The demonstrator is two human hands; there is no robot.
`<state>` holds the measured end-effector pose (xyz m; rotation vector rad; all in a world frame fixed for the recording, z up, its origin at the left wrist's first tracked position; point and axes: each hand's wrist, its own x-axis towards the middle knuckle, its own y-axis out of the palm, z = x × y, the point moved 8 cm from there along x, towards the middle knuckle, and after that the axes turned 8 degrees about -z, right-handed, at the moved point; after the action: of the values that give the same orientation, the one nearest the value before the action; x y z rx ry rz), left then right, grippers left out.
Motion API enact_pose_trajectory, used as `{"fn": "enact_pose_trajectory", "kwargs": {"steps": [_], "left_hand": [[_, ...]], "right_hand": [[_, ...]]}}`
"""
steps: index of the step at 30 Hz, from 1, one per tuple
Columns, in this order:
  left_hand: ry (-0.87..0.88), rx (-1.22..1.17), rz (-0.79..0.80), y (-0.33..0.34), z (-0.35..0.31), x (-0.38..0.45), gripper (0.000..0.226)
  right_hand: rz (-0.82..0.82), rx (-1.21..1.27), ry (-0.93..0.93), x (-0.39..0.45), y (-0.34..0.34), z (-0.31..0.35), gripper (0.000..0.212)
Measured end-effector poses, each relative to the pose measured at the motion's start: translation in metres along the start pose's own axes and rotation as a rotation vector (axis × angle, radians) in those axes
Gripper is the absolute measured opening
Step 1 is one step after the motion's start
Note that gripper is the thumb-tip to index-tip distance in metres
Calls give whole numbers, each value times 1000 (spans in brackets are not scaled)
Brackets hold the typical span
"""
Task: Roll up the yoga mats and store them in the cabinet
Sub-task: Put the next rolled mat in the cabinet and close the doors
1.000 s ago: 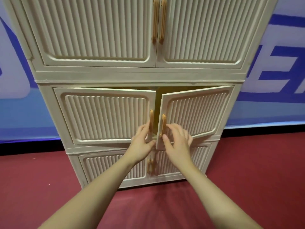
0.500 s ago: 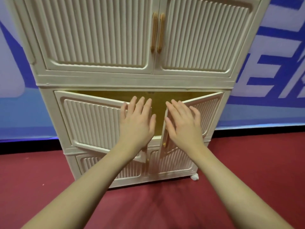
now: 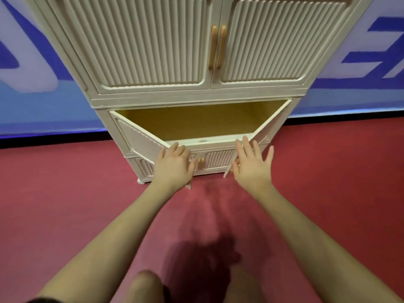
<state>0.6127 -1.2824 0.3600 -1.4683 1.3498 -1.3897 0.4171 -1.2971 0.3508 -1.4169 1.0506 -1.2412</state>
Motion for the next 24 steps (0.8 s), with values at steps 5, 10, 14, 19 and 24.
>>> {"fn": "enact_pose_trajectory", "kwargs": {"steps": [5, 10, 14, 19, 24], "left_hand": [[-80, -13, 193, -43, 15, -44, 54], [-28, -114, 116, -147, -16, -63, 55], [26, -164, 26, -224, -52, -81, 50], [48, -187, -53, -284, -103, -139, 50], [-60, -157, -41, -315, -160, -226, 50]], "right_hand": [[83, 63, -1, -38, -67, 5, 58], [117, 149, -16, -74, -159, 10, 53], [89, 219, -61, -106, -227, 14, 48], [-54, 310, -166, -166, -294, 9, 47], [14, 314, -287, -243, -323, -22, 43]]}}
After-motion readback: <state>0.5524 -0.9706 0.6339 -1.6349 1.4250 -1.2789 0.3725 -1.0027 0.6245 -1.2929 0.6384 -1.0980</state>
